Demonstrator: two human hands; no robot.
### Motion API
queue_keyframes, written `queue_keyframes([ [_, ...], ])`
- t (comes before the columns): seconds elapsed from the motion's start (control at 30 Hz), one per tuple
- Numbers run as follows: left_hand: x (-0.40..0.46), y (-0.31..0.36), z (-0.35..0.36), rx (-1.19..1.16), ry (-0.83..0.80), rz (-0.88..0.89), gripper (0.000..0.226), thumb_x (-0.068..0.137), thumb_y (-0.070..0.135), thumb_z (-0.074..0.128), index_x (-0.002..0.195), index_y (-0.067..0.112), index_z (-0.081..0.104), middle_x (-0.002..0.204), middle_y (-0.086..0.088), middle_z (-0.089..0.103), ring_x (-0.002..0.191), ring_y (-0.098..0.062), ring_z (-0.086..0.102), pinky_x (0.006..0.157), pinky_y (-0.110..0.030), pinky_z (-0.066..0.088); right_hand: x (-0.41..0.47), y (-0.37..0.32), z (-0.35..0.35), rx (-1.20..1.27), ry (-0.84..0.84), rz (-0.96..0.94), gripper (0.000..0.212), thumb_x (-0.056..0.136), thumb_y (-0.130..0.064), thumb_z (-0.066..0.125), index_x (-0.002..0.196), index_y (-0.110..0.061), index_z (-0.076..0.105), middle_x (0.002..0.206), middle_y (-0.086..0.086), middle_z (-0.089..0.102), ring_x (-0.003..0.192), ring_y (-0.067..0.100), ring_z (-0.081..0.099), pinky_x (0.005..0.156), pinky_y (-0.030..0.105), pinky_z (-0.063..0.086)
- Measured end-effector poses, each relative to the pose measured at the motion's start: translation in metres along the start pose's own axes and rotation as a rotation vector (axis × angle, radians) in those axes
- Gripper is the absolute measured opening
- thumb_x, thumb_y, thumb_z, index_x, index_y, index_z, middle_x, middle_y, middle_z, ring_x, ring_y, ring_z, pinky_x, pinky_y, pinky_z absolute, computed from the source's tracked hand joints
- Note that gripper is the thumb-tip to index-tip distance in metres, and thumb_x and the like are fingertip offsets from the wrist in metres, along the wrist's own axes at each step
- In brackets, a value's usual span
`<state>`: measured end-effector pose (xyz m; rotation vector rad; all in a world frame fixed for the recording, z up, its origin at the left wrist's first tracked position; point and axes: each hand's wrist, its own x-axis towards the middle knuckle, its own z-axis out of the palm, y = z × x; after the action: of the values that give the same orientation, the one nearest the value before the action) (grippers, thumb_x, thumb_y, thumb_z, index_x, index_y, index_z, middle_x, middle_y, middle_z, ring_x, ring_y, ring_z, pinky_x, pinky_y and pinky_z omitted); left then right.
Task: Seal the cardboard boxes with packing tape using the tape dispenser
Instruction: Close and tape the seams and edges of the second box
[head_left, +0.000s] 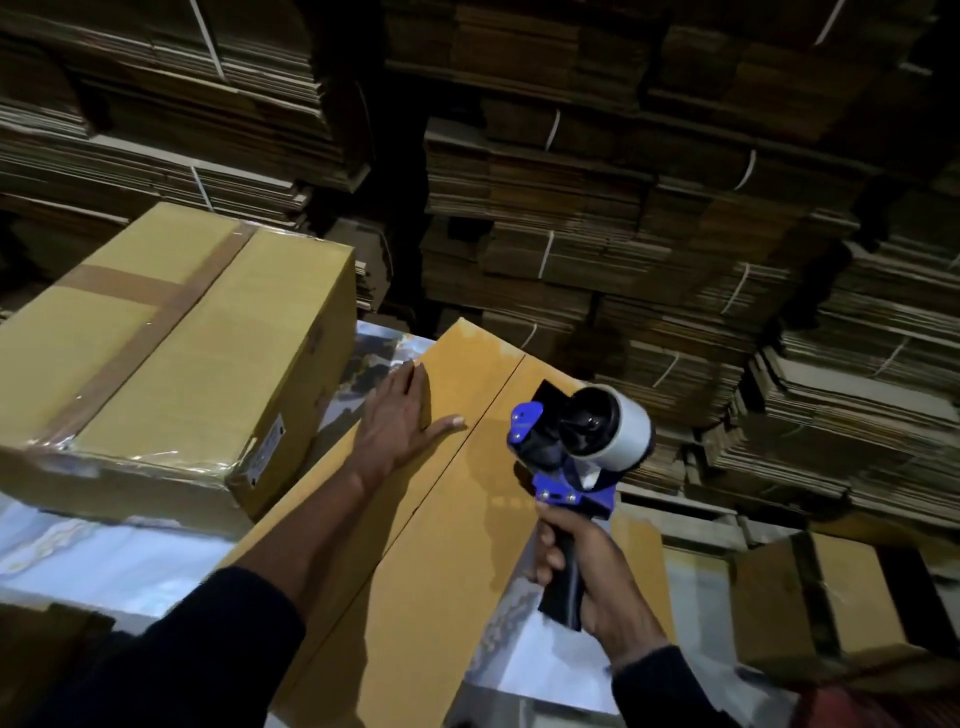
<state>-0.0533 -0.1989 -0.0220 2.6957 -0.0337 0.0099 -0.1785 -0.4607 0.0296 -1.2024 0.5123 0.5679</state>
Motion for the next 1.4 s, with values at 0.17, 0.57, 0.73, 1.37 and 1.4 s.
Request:
queue_keyframes([
  [0.17,-0.002,0.007,0.003,0.017,0.04,-0.035,0.11,0.086,0.085,0.043,0.162,0.008,0.018,0.164,-0.016,0.028,0.148,-0.032,0.031,0.119,-0.049,0.03,0.022,-0.081,-0.002,-0.056,-0.075,0.01,0.026,0.08,-0.029,0.074,0.071,-0.015,0.055,0.048,-0.001,0.032,0.039,0.018,0.033,0.044,0.029,0.034],
  [0.57,0.01,0.02,0.021,0.032,0.188,-0.17,0.101,0.085,0.089,0.039,0.153,0.015,0.038,0.154,-0.011,0.044,0.139,-0.029,0.044,0.106,-0.046,0.041,0.128,-0.235,-0.011,-0.284,-0.289,0.212,0.044,0.091,-0.032,0.07,0.093,0.012,0.068,0.063,0.003,0.054,0.034,0.003,0.044,0.033,0.017,0.043],
  [0.73,0.024,0.031,0.026,-0.017,0.213,-0.19,0.109,0.079,0.089,0.031,0.154,0.011,0.041,0.158,-0.013,0.04,0.146,-0.032,0.037,0.117,-0.047,0.03,0.17,-0.258,-0.019,-0.267,-0.398,0.281,0.037,0.088,-0.031,0.074,0.088,0.006,0.067,0.069,0.001,0.053,0.037,0.002,0.047,0.037,0.016,0.047],
  [1.37,0.166,0.044,0.023,-0.989,0.306,-0.163,0.053,0.096,0.022,0.075,0.145,0.015,0.057,0.143,-0.001,0.061,0.132,-0.008,0.056,0.103,-0.013,0.045,0.252,-0.282,0.025,-0.518,-0.387,0.298,0.019,0.085,-0.013,0.064,0.086,0.006,0.067,0.062,0.004,0.047,0.036,0.004,0.037,0.035,0.019,0.04],
  [1.4,0.171,0.043,0.024,-1.012,0.317,-0.161,0.053,0.096,0.018,0.075,0.146,0.014,0.056,0.143,-0.003,0.061,0.131,-0.008,0.057,0.102,-0.01,0.044,0.255,-0.28,0.027,-0.527,-0.39,0.297,0.019,0.087,-0.013,0.063,0.087,0.006,0.067,0.062,0.004,0.048,0.036,0.005,0.037,0.036,0.019,0.04],
])
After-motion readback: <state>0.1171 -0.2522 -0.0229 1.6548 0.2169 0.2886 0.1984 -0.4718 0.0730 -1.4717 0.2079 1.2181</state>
